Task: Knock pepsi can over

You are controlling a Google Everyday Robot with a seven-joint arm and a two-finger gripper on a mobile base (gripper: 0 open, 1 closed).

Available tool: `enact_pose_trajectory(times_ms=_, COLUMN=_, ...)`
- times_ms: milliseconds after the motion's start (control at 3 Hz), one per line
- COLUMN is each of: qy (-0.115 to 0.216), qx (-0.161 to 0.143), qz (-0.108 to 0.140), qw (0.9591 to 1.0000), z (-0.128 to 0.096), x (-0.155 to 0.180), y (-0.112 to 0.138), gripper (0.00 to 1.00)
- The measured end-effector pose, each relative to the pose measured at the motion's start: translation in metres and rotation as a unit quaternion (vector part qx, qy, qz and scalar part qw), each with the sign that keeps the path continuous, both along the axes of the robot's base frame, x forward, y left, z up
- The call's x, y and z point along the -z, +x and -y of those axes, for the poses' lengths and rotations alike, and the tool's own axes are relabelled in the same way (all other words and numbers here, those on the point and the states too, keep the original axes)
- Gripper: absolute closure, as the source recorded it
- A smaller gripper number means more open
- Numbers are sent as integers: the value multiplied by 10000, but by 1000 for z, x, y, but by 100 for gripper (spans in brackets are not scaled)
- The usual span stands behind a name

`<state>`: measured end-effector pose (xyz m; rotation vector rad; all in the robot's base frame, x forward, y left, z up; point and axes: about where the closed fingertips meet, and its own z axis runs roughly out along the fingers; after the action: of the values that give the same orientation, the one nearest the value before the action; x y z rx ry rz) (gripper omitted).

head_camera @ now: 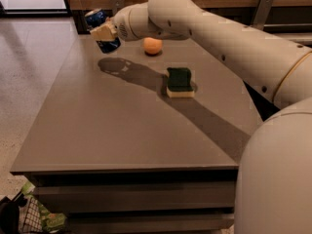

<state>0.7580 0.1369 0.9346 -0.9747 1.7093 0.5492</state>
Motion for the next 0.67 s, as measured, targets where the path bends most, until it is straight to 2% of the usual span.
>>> enact_pose_trajectory(times_ms=333, qy=-429, qx=-164, qz=-270, qw=9986, z=1, x=-1, y=0, gripper=100)
enact_pose_trajectory(times_ms=667, qy=-913, qx=-285, qz=-564, qw=9938, z=-3, x=7, y=-6, gripper=100)
